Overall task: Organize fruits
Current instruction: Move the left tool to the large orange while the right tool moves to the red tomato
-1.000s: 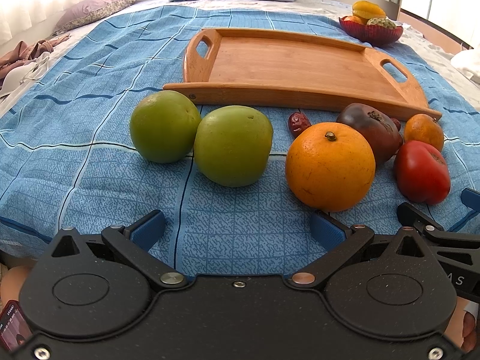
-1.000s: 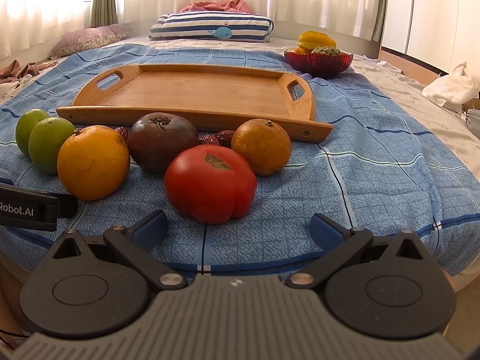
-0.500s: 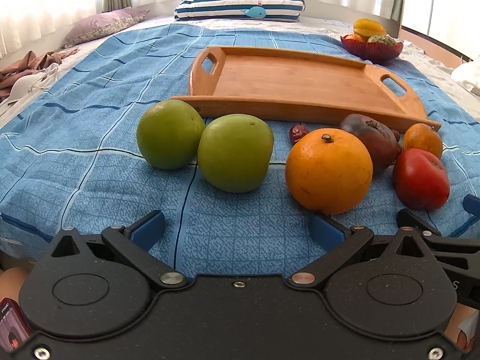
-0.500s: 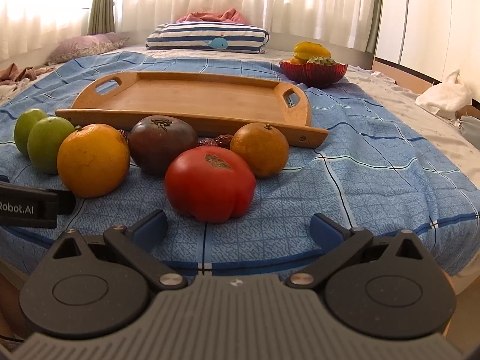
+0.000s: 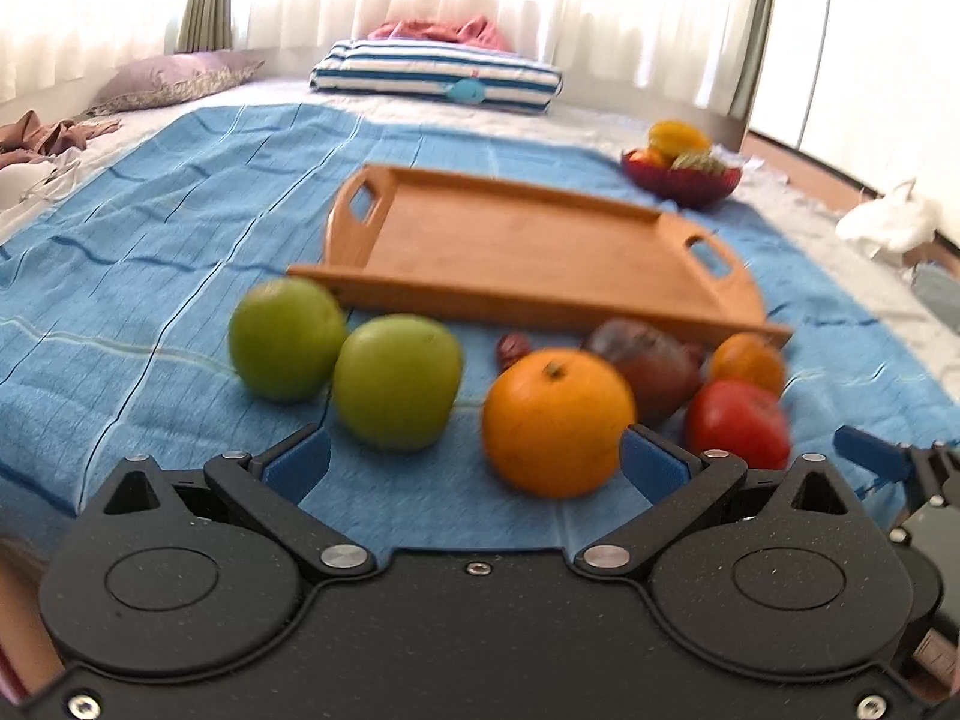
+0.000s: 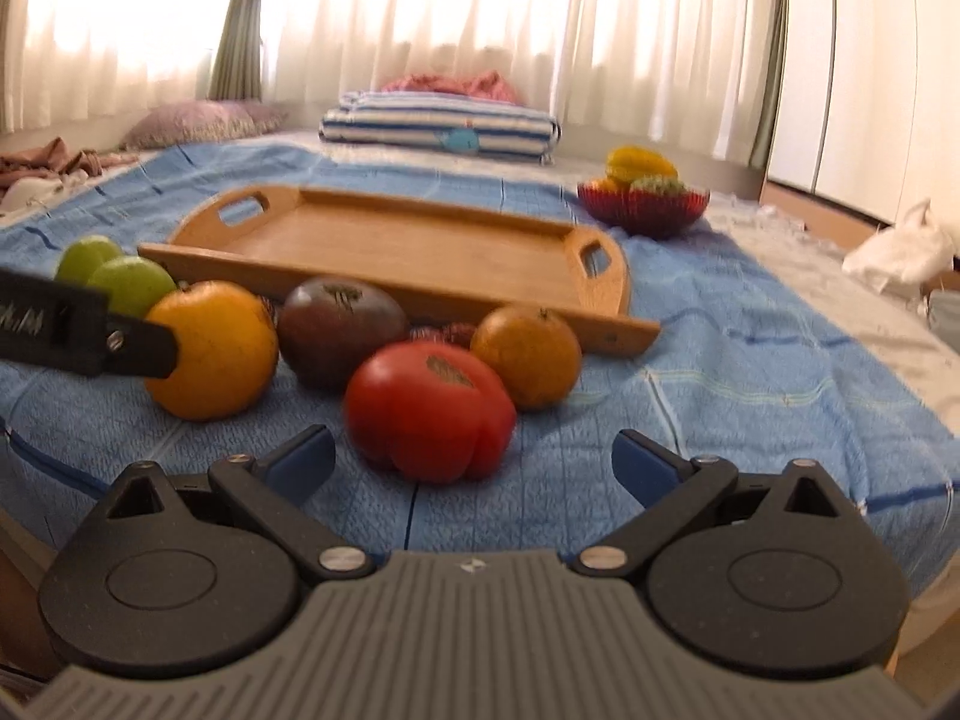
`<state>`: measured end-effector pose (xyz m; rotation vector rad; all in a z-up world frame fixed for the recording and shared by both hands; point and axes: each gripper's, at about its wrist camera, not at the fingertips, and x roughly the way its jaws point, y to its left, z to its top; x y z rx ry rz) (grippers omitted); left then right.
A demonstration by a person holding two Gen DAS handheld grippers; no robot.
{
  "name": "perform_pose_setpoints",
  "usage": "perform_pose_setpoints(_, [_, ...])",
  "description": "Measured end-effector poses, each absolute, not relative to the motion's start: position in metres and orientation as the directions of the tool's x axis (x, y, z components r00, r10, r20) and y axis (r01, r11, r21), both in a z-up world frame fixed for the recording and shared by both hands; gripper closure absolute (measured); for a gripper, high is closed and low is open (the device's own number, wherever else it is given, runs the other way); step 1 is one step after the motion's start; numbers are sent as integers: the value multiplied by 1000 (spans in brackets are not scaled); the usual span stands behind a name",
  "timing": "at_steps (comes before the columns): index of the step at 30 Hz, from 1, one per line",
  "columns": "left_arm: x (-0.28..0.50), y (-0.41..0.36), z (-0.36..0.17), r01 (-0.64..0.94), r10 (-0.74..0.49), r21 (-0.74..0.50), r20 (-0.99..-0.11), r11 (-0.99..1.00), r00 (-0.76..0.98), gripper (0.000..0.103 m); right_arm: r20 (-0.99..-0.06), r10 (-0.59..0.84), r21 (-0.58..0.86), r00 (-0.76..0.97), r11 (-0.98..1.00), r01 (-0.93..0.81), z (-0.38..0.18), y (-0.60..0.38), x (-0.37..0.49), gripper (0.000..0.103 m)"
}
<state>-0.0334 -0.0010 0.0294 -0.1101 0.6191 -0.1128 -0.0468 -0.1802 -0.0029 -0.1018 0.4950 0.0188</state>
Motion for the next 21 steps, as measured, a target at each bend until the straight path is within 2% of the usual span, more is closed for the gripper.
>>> perform_pose_setpoints(4, [-33, -8, 37, 99, -167, -153, -552, 983, 817, 1, -442, 10, -94, 897, 994, -57, 2, -181, -48, 0])
perform_pose_setpoints(9, [-32, -19, 43, 142, -187, -124, -537, 982, 823, 9, -428, 62, -31, 901, 996, -84, 5, -184, -50, 4])
perform_pose_setpoints(11, [-31, -24, 43, 154, -191, -112, -537, 982, 822, 18, -431, 80, -1, 899, 996, -89, 5, -186, -50, 8])
perform_pose_setpoints(13, [-29, -28, 42, 170, -201, -108, -548, 980, 812, 18, -436, 89, 23, 895, 996, -88, 4, -187, -50, 12])
perform_pose_setpoints(17, [-26, -34, 39, 187, -216, -109, -564, 976, 797, 26, -443, 107, 67, 890, 994, -86, 4, -191, -48, 18])
perform_pose_setpoints(21, [-22, -34, 36, 186, -222, -122, -578, 975, 786, 27, -453, 118, 107, 884, 991, -77, 2, -196, -46, 24])
